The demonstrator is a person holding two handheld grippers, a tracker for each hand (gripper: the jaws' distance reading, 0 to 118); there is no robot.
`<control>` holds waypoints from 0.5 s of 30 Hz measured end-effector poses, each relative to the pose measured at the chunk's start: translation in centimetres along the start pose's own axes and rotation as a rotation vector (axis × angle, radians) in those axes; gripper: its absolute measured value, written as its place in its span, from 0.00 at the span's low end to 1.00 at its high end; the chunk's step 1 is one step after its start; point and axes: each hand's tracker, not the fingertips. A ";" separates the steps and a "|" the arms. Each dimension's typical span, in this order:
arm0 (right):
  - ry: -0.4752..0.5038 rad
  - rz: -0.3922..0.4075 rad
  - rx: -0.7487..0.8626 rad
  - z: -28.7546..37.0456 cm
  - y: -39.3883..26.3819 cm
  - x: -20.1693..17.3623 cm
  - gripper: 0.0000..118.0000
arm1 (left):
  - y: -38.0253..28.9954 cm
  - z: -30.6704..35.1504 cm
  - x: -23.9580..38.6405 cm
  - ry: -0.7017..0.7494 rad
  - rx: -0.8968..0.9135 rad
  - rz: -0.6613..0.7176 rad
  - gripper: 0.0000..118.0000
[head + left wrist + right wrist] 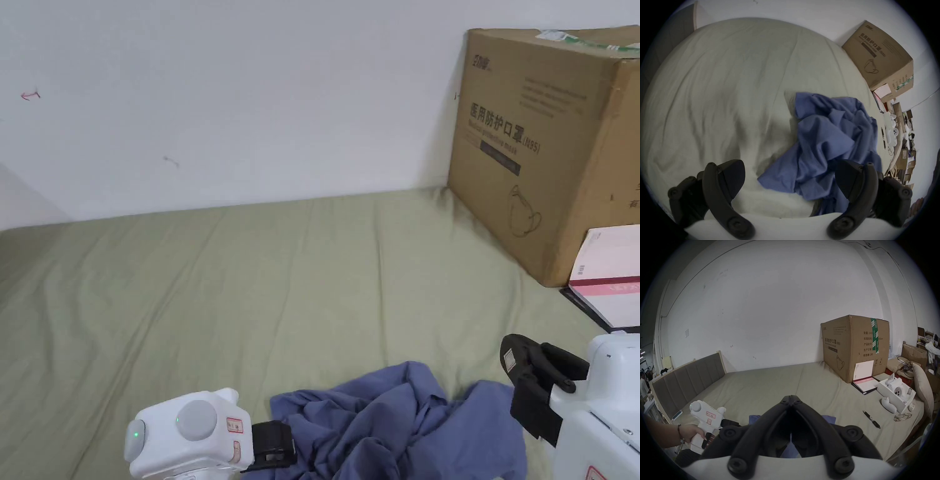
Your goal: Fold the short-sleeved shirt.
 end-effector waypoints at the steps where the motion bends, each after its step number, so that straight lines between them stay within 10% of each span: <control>1: -0.004 0.005 -0.010 -0.2 -0.2 0.1 0.00 | -0.4 -0.8 0.3 0.008 -0.006 -0.005 0.96; 7: -0.012 0.017 -0.062 -1.9 -1.4 0.5 0.00 | -4.4 -4.1 5.0 0.235 0.003 -0.312 0.96; 9: 0.005 0.014 -0.098 -3.4 -1.8 1.0 0.00 | -5.0 -2.6 6.3 0.200 0.082 -0.340 0.71; 11: 0.025 0.017 -0.153 -5.7 -1.6 1.7 0.00 | -5.5 -1.0 6.7 0.107 0.131 -0.367 0.15; 15: 0.116 0.014 -0.287 -11.6 -0.1 2.9 0.00 | -5.5 3.3 4.6 -0.042 0.213 -0.277 0.05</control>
